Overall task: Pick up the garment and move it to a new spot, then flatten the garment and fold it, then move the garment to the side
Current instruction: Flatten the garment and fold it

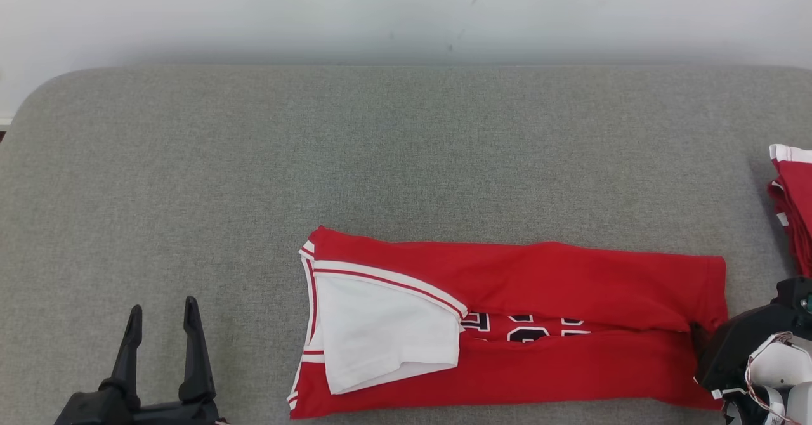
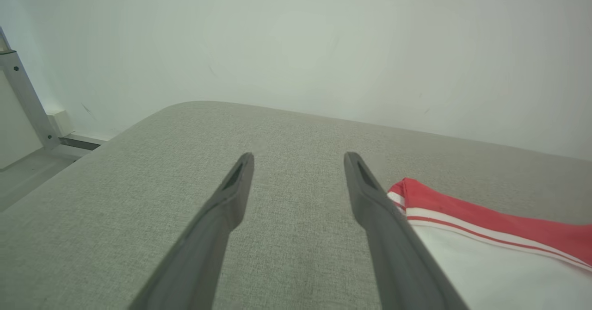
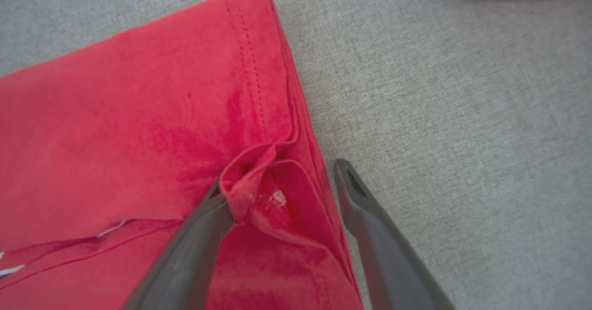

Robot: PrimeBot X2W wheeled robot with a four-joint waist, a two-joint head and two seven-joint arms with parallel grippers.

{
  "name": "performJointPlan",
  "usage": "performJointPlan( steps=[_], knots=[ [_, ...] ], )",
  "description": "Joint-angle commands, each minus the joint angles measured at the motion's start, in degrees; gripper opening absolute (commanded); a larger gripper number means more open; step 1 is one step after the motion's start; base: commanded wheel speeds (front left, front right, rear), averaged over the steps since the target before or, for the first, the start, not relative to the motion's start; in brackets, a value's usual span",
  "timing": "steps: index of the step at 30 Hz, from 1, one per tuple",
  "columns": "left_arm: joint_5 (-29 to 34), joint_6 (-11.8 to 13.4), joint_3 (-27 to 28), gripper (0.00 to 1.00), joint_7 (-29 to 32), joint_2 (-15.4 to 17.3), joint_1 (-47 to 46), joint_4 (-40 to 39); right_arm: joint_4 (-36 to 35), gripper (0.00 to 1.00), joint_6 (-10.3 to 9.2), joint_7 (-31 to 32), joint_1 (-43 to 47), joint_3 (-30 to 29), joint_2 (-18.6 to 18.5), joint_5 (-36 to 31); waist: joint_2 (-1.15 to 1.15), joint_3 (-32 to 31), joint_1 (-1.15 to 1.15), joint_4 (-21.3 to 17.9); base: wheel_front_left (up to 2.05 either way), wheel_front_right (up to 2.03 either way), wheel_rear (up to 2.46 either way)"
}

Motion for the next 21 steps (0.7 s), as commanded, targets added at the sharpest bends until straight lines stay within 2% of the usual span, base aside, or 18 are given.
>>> performJointPlan(
  steps=[1,4,5,6,7,8,21],
  knots=[
    [0.59,-0.11,0.25,1.0,-0.16,-0.16,0.56,0.1,0.93,1.0,-0.13,0.79,0.91,0.33,0.38,0.39,0.0,-0.03,0.0,-0.01,0.0,0.0,0.0],
    [1.04,-0.65,0.77,1.0,-0.16,-0.61,0.68,0.49,1.83,1.0,-0.13,2.2,0.96,1.36,0.54,0.97,0.0,-0.23,0.0,-0.07,0.0,0.0,0.0],
    [1.27,-0.91,0.96,1.0,-0.16,-0.7,0.69,0.64,1.97,0.88,-0.13,2.42,0.9,1.63,0.54,1.15,0.0,-0.27,0.0,-0.1,0.0,0.0,0.0],
    [1.43,-1.16,1.06,1.0,-0.16,-0.8,0.65,0.8,2.0,0.4,-0.13,2.59,0.66,1.61,0.54,1.26,0.0,-0.3,0.0,-0.11,0.0,0.0,0.0],
    [1.58,-1.25,1.1,1.0,-0.16,-0.93,0.56,0.98,1.88,0.14,-0.13,2.36,0.4,1.68,0.53,1.11,0.0,-0.32,0.0,-0.1,0.0,0.0,0.0],
    [1.68,-1.52,1.17,1.0,-0.16,-1.01,0.44,1.15,1.83,0.0,-0.13,2.09,0.22,1.69,0.51,0.9,0.0,-0.35,0.0,-0.1,0.0,0.0,0.0],
    [3.02,-3.03,2.47,1.0,-0.16,-1.71,-0.9,2.53,-1.63,0.0,-0.14,-5.58,-2.64,-3.03,0.17,-3.47,0.0,-0.27,0.0,0.01,0.0,0.0,0.0]
  ],
)
